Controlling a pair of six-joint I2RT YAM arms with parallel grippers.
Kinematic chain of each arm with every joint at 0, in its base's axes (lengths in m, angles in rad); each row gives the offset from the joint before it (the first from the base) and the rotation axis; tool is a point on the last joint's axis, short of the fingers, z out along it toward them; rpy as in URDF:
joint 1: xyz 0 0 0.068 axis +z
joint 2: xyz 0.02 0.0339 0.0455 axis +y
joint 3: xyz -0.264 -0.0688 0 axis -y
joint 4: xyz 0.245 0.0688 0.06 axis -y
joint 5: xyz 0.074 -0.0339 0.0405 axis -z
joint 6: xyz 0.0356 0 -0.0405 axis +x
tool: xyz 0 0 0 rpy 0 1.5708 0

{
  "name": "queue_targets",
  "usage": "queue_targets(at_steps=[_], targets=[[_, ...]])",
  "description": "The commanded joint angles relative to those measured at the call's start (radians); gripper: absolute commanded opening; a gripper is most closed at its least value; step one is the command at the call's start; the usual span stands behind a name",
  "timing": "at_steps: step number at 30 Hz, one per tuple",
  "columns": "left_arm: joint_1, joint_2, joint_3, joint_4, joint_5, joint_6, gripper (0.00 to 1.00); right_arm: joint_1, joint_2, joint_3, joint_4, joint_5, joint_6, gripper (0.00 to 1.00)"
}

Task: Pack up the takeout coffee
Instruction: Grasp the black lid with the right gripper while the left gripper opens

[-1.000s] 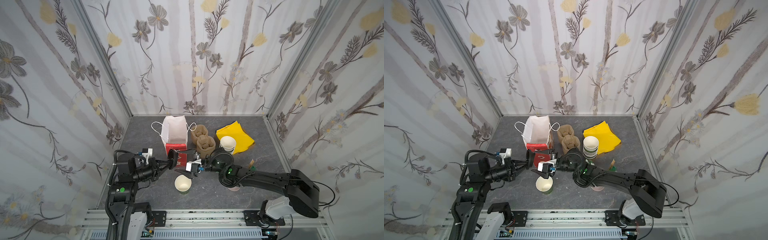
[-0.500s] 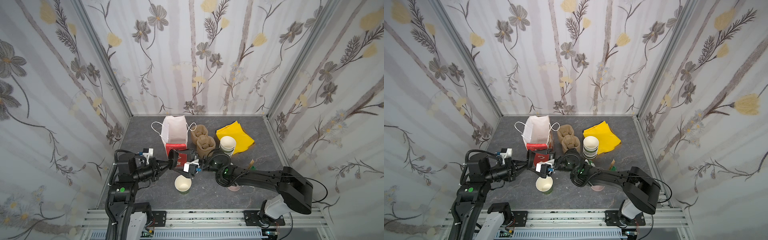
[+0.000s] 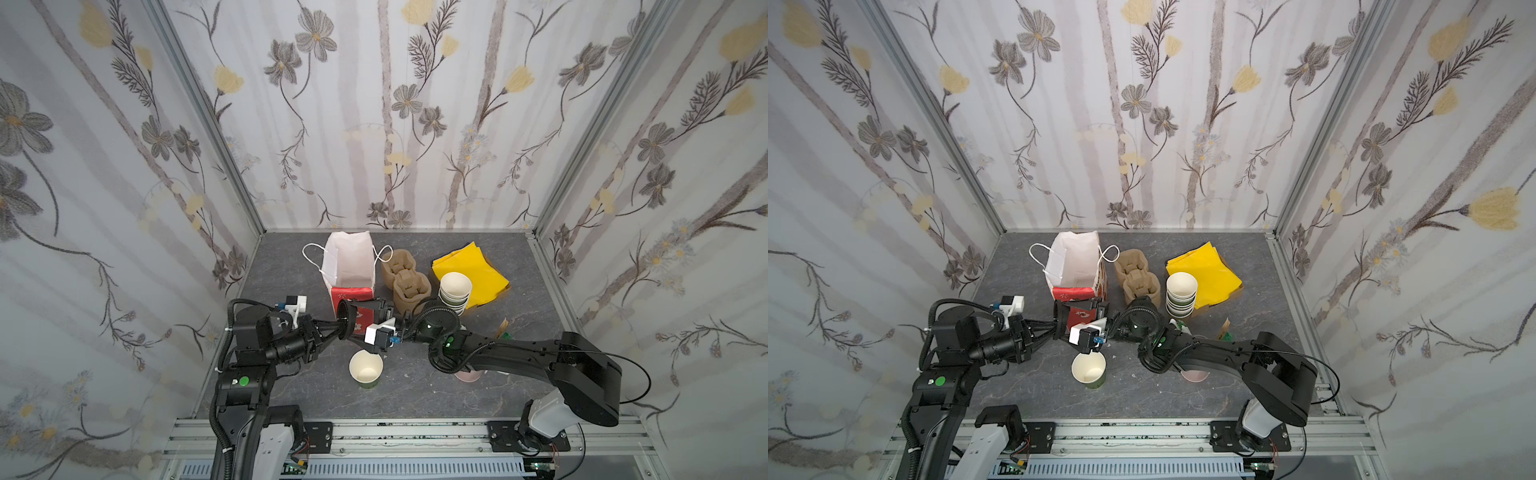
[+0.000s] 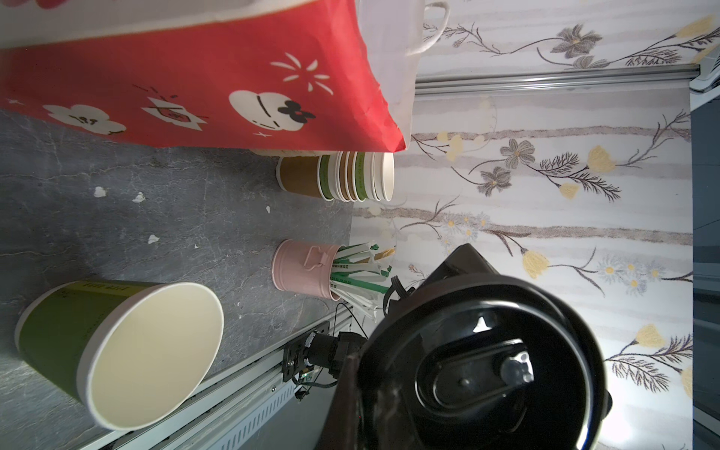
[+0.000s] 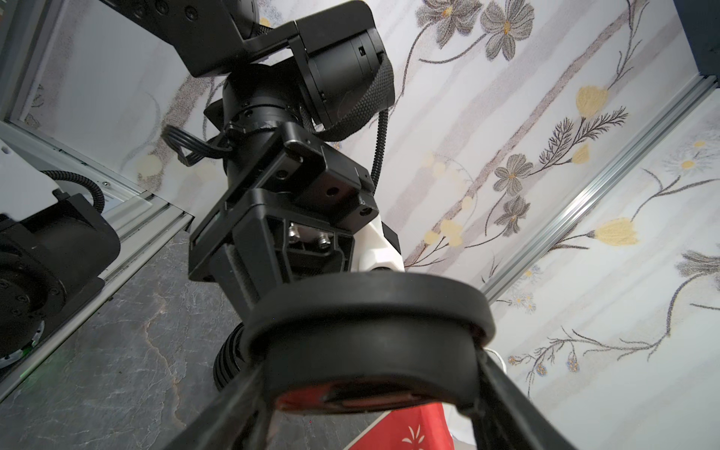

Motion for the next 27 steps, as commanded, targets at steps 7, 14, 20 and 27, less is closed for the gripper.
queue_targets(at_steps=[7, 14, 20, 27], targets=[[-0.003, -0.027, 0.013, 0.039, -0.019, -0.003, 0.32, 0.007, -0.033, -0.021, 0.017, 0.013, -0.007, 0.71], [-0.002, -0.063, 0.044, 0.038, -0.108, 0.023, 0.54, 0.007, -0.075, -0.051, -0.009, 0.055, 0.006, 0.69], [-0.002, -0.116, 0.079, 0.037, -0.294, 0.124, 0.63, 0.007, -0.165, -0.062, -0.166, 0.098, 0.089, 0.65], [-0.004, -0.106, 0.027, 0.038, -0.484, 0.226, 0.61, 0.07, -0.277, 0.013, -0.618, 0.256, 0.207, 0.62]])
